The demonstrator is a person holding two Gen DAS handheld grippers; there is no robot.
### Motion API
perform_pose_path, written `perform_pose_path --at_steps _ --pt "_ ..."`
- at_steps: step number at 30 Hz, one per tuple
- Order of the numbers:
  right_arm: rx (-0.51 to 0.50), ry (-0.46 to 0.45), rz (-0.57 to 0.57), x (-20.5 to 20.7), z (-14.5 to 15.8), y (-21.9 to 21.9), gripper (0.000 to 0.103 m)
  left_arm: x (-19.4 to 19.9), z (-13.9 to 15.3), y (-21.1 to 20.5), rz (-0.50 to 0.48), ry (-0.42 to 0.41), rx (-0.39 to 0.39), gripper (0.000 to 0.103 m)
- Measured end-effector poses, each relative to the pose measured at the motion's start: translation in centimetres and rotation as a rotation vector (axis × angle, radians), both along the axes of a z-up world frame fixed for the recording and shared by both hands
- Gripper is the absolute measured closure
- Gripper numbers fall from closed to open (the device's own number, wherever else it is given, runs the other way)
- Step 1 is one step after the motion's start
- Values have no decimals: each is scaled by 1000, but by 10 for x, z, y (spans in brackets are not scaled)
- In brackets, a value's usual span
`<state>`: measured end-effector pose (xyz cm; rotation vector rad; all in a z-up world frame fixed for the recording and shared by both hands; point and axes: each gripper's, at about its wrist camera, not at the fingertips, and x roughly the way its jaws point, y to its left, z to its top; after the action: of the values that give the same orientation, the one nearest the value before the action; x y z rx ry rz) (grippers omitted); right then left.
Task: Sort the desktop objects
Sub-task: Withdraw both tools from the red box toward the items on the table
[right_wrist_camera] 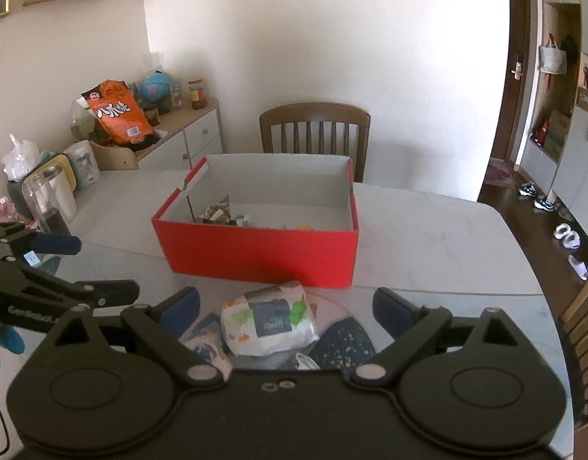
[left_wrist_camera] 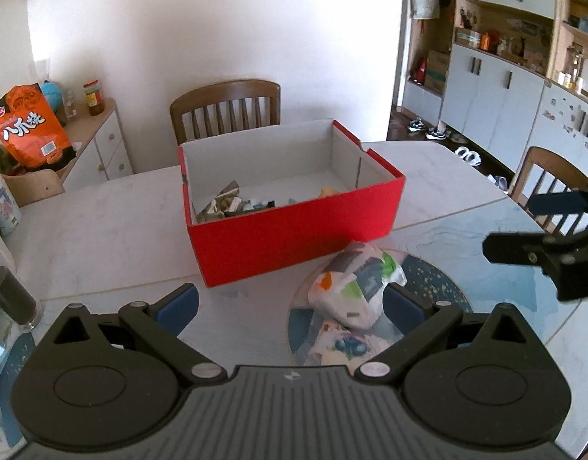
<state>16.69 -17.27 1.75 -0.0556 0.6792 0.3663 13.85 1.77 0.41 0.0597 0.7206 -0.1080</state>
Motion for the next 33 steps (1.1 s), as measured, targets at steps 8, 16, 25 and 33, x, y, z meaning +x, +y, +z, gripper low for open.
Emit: perform_pose_path --at_steps 8,16,25,33 --pt "-11 20 -24 -6 -16 -8 6 -20 -20 -6 -30 -8 -18 0" --pt "-10 44 -28 -13 -37 -12 6 -34 -47 -10 -41 13 -19 0" --pt "-19 67 -49 -18 -59 -16 6 -48 -76 -18 -75 47 -18 0" --pt "-27 91 -60 -15 -81 -19 7 -51 -102 -25 -31 78 5 0"
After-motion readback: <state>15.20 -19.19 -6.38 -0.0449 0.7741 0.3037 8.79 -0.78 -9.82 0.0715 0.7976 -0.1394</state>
